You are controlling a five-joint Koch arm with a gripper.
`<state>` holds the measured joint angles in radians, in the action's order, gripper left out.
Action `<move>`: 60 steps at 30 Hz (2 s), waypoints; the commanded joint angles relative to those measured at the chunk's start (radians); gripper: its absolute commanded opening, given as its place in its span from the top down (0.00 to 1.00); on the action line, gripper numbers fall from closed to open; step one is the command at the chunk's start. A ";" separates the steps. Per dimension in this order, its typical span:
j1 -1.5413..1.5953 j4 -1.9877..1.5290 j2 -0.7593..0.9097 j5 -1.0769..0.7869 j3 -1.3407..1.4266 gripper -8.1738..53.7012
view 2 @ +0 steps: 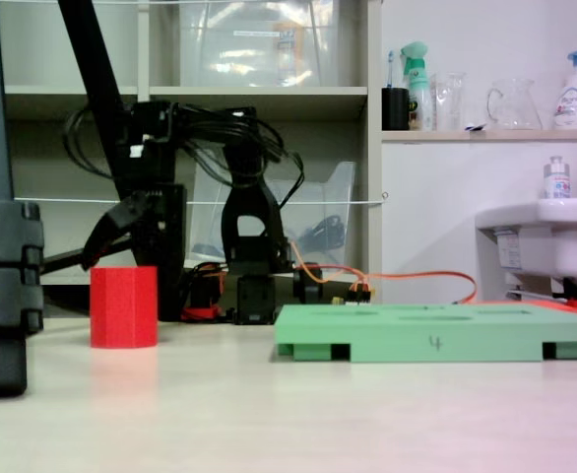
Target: Put the octagonal pillar block into the corresponding hole
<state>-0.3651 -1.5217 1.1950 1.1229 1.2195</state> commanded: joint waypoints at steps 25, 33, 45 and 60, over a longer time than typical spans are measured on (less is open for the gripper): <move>-0.018 -0.064 -0.035 0.021 0.008 0.43; 0.094 -0.189 0.178 0.204 -0.057 0.52; 0.500 -0.179 0.222 0.486 -0.186 0.57; 0.798 -0.100 0.121 0.776 -0.241 0.57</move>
<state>0.4142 -1.6475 1.2962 1.8730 1.0477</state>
